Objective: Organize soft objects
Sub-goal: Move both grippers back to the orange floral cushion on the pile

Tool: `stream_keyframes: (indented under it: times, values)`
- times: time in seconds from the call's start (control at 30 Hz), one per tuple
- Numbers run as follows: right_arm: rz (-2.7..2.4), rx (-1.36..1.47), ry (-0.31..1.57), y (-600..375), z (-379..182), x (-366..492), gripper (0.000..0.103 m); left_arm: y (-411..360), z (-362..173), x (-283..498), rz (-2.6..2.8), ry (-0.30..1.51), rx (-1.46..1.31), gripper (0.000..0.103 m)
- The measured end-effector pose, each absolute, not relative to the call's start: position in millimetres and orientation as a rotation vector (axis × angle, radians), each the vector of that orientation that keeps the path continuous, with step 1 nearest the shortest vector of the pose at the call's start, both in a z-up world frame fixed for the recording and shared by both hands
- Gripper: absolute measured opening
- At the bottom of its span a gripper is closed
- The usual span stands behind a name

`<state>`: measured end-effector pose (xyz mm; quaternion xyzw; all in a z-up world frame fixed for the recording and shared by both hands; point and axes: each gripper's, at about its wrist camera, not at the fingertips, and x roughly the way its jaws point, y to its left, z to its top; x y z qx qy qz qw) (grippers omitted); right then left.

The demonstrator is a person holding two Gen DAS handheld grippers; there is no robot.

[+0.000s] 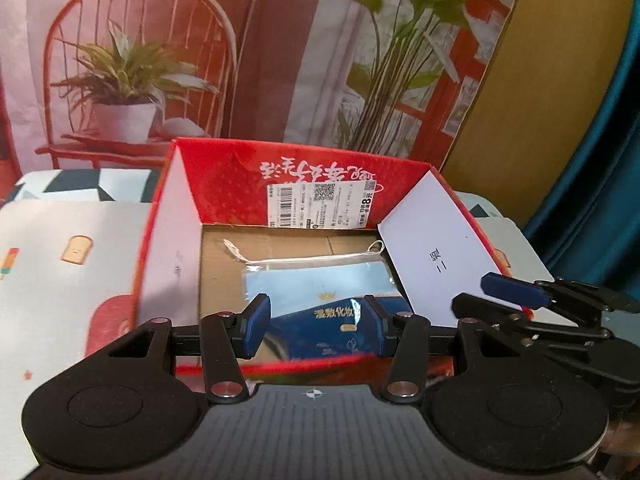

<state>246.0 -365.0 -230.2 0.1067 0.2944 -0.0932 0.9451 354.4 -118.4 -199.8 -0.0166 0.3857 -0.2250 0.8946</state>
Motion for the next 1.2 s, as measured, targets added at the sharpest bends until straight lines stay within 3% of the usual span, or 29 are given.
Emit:
stream_keyframes:
  times: [0.4,0.73,1.2]
  values:
    - [-0.169,0.252,0.548,-319.0,-224.4,181.6,0.040,-61.8,-202.0,273.8,-0.468,0.793,0.007,0.052]
    - [-0.161,0.344,0.667,-285.2,-251.7,135.3,0.041,-32.0,-237.5,232.1,-0.415,0.867,-0.091,0.053]
    - [-0.198,0.488,0.764,-278.4,-270.9,96.8,0.061,-24.5,-264.5,208.3,-0.373,0.932,-0.151,0.052]
